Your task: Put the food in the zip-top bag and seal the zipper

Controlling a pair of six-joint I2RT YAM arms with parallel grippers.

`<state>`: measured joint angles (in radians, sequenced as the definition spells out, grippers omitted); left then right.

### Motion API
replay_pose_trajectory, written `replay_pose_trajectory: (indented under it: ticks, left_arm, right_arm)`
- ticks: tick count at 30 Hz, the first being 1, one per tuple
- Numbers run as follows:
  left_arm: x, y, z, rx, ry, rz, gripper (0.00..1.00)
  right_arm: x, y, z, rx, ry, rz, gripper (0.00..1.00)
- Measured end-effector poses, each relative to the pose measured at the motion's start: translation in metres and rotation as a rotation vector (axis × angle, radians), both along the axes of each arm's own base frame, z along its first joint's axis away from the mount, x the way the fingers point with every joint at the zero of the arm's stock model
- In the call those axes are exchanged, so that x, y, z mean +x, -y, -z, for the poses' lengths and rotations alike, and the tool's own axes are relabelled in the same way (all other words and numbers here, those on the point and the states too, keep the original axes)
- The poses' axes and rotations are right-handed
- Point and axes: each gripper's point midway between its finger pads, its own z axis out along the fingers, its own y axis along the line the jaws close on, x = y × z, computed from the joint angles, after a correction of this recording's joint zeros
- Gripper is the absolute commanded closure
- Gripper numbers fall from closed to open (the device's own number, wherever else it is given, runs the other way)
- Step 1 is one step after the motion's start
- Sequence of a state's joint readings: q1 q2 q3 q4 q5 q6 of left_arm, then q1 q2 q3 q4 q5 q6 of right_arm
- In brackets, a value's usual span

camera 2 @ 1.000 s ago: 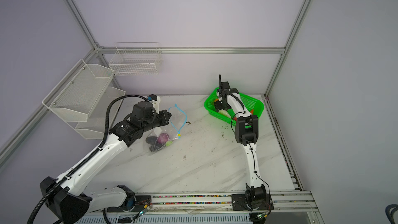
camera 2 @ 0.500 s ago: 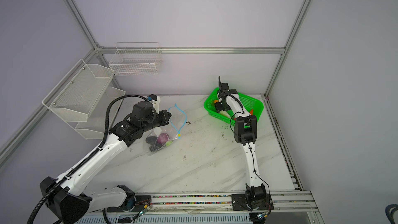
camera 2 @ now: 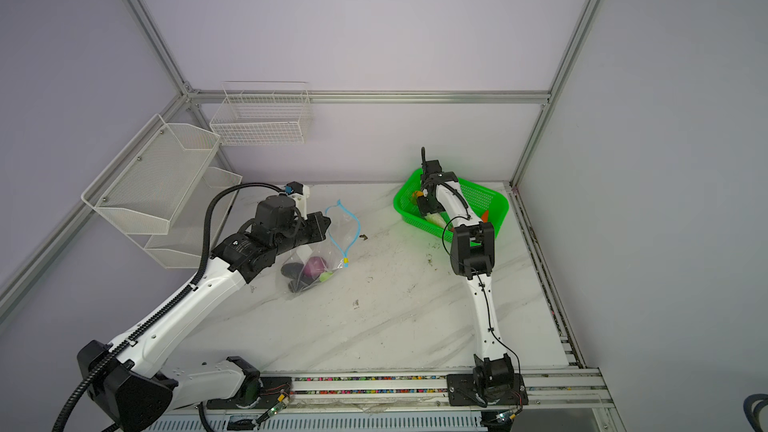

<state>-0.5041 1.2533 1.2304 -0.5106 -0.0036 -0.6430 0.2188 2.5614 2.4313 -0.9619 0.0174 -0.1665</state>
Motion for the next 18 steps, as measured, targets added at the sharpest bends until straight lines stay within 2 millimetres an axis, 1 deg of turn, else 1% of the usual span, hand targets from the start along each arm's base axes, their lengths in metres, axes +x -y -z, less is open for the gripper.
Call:
replay_pose_trajectory:
  ticks: [3, 6, 10, 12, 18]
  left_arm:
    - [0.0006, 0.0003, 0.0012, 0.001, -0.003, 0.000, 1.00]
    - [0.0015, 0.0008, 0.0034, 0.004, -0.008, 0.000, 1.00]
    - [0.0021, 0.0011, 0.0048, 0.006, -0.011, 0.000, 1.00]
    - [0.0021, 0.0012, 0.0050, 0.006, -0.011, 0.000, 1.00]
    - [0.0022, 0.0012, 0.0050, 0.006, -0.011, 0.000, 1.00]
  right_arm:
    - [0.0003, 0.0005, 0.0003, -0.003, 0.001, 0.002, 0.40]
    - [0.0004, 0.0005, 0.0004, -0.002, 0.001, 0.003, 0.31]
    - [0.0020, 0.0000, -0.0006, -0.001, 0.006, 0.001, 0.27]
    - [0.0020, -0.0001, 0.0004, -0.001, 0.004, 0.000, 0.27]
    - [0.0023, 0.0002, 0.0018, -0.003, 0.003, 0.002, 0.37]
